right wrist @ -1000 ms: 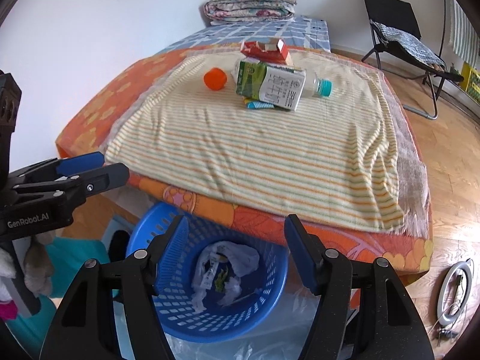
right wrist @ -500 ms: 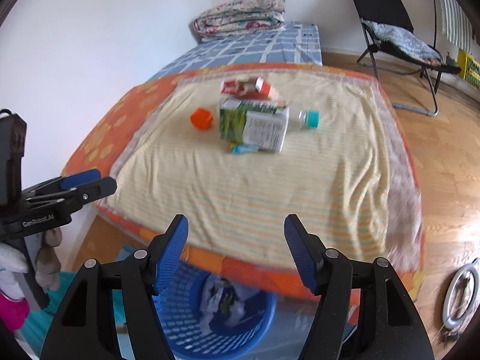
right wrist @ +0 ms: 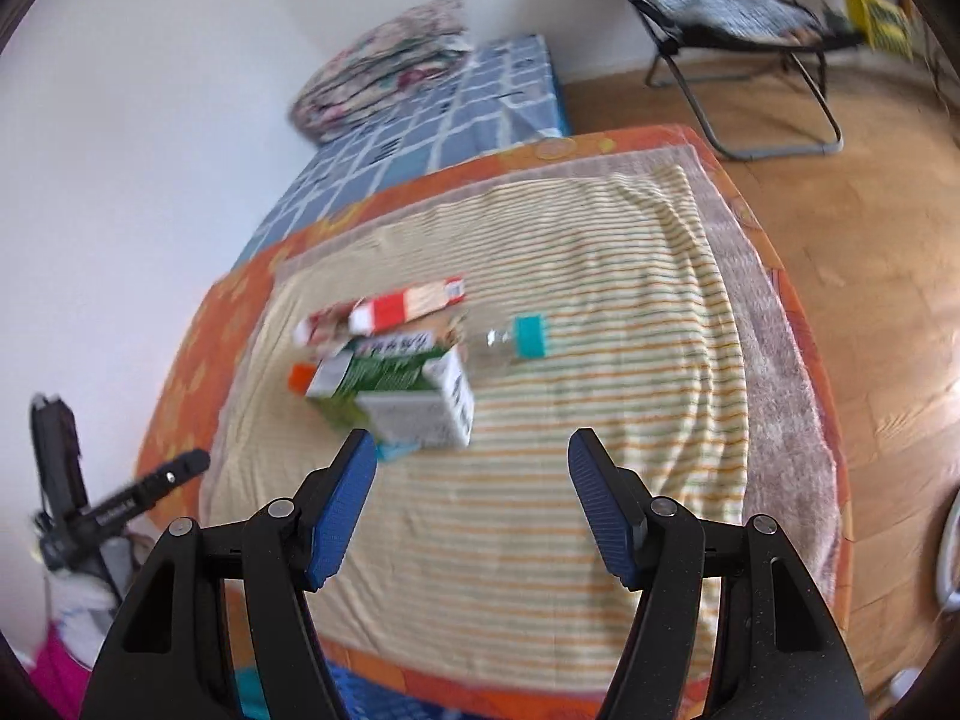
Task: Collect trash
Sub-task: 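Grasp the orange cap with the left tool while the right tool grasps the red box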
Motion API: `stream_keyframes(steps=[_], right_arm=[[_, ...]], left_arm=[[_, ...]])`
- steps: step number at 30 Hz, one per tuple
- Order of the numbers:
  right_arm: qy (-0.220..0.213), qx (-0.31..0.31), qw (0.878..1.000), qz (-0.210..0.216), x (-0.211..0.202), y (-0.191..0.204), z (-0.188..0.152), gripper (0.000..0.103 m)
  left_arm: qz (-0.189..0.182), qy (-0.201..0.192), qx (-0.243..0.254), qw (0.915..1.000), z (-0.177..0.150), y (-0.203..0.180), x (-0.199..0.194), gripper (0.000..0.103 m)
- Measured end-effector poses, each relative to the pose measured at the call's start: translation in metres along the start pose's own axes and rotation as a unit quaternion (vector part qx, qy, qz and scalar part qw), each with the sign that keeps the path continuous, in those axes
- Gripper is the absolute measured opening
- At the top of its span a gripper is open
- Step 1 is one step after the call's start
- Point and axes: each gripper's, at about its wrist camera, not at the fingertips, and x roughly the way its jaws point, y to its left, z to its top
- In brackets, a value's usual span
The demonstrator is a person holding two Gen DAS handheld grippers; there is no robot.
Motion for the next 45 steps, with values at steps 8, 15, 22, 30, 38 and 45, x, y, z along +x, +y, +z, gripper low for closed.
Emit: stream_keyframes(steps=[8, 15, 22, 30, 38, 45], right_arm=[[-0.008, 0.051, 0.997, 0.06, 0.021, 0.002, 0.032, 0.066], [0.005, 0.065, 0.994, 0.082, 0.051, 0.023, 0.046, 0.066], [0.023, 0.09, 0.992, 0.086, 0.088, 0.024, 0.057, 0.066], [0.06, 0.129, 0.983, 0.115, 0.128, 0.025, 0.06, 0.066], [0.061, 0.139, 0.979, 0.136, 0.154, 0.034, 0.067, 0.066], [0.073, 0.098, 0.987, 0.105, 0.172, 0.048, 0.066, 0.063]], left_arm=[[-0.007, 0.016, -0.046, 0.9988, 0.029, 0.017, 0.042, 0.07], [-0.013, 0.02, -0.045, 0.9987, 0.048, 0.011, 0.069, 0.07], [-0.011, 0.038, -0.029, 0.9988, 0.053, 0.003, 0.096, 0.07], [-0.006, 0.037, -0.008, 0.9993, 0.057, -0.002, 0.11, 0.07], [-0.009, 0.044, 0.012, 0.9989, 0.054, -0.006, 0.123, 0.06], [-0.006, 0.042, 0.028, 0.9987, 0.053, -0.007, 0.128, 0.048]])
